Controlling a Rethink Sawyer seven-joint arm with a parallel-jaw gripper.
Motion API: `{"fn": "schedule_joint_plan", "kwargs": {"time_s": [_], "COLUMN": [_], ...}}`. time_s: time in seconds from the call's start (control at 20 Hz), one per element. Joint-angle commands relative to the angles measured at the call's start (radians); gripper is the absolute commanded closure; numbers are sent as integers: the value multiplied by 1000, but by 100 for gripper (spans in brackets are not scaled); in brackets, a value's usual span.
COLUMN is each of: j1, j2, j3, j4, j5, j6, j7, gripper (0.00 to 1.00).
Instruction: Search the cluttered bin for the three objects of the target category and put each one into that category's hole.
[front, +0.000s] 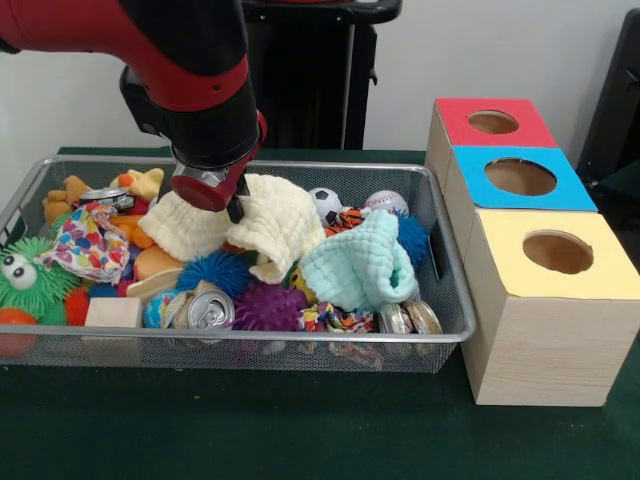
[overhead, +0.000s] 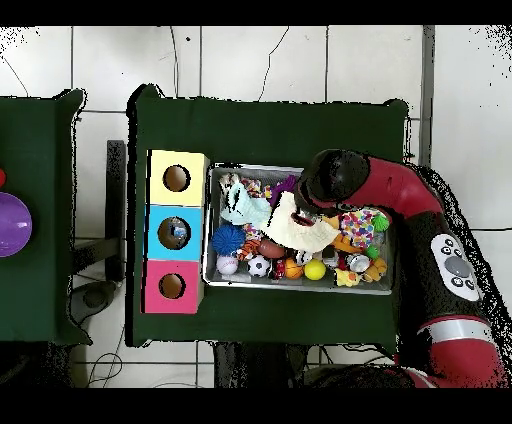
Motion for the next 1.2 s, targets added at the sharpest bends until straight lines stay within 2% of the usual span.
{"fn": "schedule_joint_plan", "kwargs": {"time_s": [0.05, 0.3, 0.4, 0.5, 0.75, 0.9, 1.2], "j1": [-124, -117, -91, -70, -21, -7, 61], "j2": [-36, -54, -60, -61, -78, -72, -69], "j3": [124, 158, 184, 195, 209, 218, 180], "j4": [124, 170, 177, 179, 221, 241, 255], "j5": [50, 50, 67, 98, 232, 292, 380], "j6": [-133, -165, -179, -199, -280, -328, -377], "j7": [-27, 11, 52, 111, 284, 313, 364], "gripper": [100, 100, 100, 100, 100, 100, 100]}}
